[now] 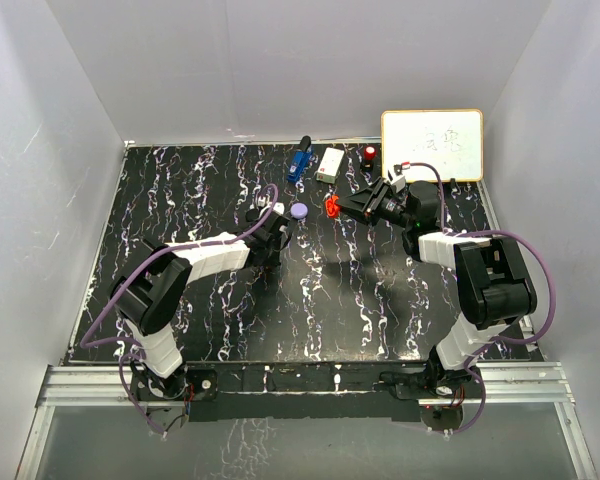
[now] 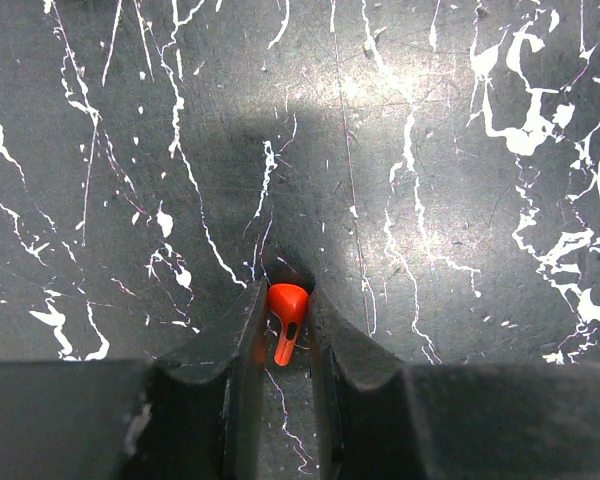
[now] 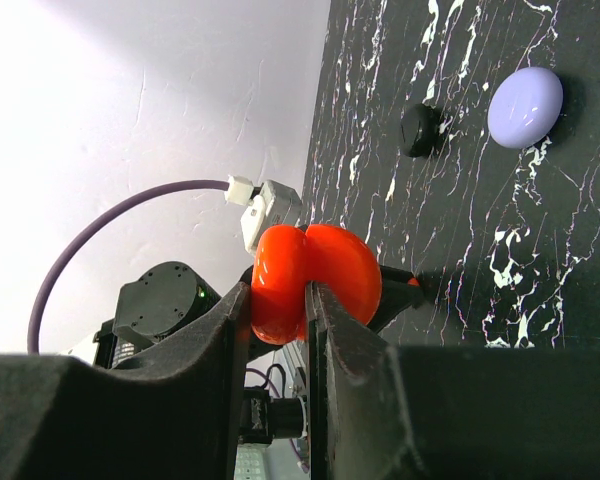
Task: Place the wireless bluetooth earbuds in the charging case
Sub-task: Pick up the earbud from the center of the board.
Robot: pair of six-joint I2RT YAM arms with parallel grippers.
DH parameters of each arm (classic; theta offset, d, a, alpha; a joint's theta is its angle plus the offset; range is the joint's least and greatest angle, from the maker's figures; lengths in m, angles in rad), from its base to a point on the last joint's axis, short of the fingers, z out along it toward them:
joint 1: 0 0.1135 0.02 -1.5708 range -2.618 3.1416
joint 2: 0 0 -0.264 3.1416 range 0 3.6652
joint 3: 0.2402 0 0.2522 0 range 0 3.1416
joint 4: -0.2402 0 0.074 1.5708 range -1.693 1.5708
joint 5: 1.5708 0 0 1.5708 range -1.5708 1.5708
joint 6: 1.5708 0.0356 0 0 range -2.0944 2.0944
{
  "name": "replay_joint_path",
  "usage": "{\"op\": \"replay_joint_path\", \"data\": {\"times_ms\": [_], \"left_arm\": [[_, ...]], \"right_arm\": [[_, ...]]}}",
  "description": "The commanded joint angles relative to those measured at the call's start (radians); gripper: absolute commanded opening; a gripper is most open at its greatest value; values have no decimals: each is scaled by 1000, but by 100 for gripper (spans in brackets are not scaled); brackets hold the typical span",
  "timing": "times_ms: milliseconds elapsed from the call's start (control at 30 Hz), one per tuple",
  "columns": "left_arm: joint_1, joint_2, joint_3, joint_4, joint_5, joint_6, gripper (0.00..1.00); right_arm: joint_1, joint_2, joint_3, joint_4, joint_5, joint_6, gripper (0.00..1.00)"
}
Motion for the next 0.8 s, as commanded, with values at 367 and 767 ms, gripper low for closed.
{"op": "replay_joint_path", "data": {"times_ms": [367,767], "left_arm": [[0,-226,22,327,43,103,0],[9,-253,-106,982,242,168,0]], "right_arm": [[-3,-21,16,66,-12,-5,0],[-2,24,-4,257,-81,154,0]]}}
